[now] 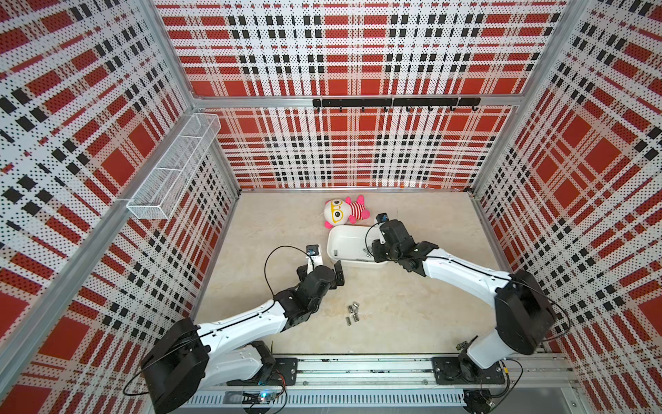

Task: Put the socket on the desktop into the storage box
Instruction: Place the socket head in the storage box.

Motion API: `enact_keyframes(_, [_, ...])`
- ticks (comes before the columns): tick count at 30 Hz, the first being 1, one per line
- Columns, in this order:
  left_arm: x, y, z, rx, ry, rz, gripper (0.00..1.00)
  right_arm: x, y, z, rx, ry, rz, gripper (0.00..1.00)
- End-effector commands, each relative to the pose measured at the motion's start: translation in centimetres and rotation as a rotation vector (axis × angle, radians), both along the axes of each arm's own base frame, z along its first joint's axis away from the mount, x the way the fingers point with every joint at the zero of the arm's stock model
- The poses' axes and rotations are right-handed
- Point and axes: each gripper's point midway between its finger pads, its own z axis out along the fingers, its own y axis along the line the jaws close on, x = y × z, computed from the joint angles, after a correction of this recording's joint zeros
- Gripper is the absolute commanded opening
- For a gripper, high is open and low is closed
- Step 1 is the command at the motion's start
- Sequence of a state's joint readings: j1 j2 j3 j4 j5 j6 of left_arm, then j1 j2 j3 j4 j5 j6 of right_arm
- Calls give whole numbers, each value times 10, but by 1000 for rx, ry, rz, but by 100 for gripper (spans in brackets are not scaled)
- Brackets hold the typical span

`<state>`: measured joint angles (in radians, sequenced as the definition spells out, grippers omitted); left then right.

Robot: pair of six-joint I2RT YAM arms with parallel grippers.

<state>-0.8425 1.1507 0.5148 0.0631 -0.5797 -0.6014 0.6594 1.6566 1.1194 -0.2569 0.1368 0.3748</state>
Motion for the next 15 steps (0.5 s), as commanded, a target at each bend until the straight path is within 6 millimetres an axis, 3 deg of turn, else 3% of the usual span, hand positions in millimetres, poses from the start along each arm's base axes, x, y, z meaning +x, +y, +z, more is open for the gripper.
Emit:
enact_keyframes(1, [-1, 2, 1, -12, -3, -3, 100, 15, 13, -18, 3, 55, 13, 14])
enact_keyframes(8, [-2, 2, 0, -16, -3, -7, 100, 34, 20, -46, -20, 112, -6, 17])
enact_keyframes(15, [-1, 2, 0, -15, -2, -6, 100, 33, 19, -40, -18, 109, -7, 31])
